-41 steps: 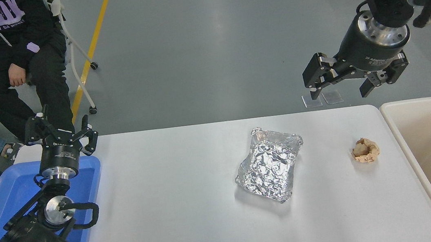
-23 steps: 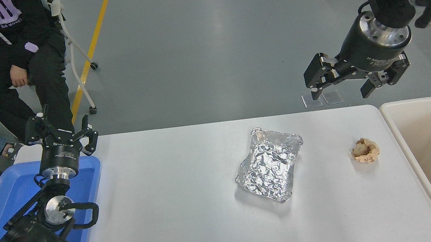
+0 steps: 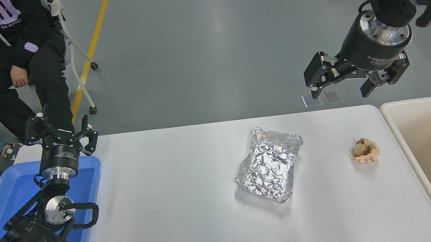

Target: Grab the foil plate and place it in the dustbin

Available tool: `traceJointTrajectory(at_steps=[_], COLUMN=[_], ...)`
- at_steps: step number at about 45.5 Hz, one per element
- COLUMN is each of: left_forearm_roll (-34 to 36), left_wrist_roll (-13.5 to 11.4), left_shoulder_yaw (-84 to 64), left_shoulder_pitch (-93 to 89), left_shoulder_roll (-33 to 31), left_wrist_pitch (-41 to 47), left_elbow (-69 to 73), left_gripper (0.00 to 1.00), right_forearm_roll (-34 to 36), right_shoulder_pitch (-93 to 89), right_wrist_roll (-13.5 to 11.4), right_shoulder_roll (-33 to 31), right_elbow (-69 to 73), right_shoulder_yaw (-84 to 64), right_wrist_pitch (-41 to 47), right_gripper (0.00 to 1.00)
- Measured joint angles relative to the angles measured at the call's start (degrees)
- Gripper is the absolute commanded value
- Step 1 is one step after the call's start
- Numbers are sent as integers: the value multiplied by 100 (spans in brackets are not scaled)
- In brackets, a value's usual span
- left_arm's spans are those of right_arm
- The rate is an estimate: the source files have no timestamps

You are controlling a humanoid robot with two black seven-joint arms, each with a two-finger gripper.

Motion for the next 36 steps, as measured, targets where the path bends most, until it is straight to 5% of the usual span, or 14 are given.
traceJointTrajectory(at_steps=[36], left_forearm_roll=[1], left_wrist_roll=[0], left_shoulder_yaw=[0], left_shoulder_pitch=[1], left_shoulder_roll=[2], left_wrist_pitch=[0], left_elbow=[-5], left_gripper=[99], right_forearm_roll=[0], right_shoulder_pitch=[-889], right_wrist_roll=[2], right_shoulder_roll=[-13], right_elbow=[-180], right_shoulder_yaw=[558], right_wrist_pitch=[0], right_gripper=[100])
